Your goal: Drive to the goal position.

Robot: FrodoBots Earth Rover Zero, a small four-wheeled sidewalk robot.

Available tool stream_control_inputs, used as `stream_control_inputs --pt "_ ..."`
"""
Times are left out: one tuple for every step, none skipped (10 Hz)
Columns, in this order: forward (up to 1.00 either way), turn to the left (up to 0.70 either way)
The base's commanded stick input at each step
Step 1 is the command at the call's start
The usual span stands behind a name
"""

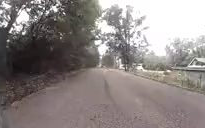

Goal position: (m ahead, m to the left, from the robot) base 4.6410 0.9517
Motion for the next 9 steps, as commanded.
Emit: stream_control_inputs --pt "0.70 0.00" --pt "0.70 0.00" --pt "0.70 0.00" --pt "0.70 0.00" --pt "0.70 0.00" --pt "0.70 0.00" --pt "0.70 0.00" --pt "0.70 0.00" --pt "0.70 0.00"
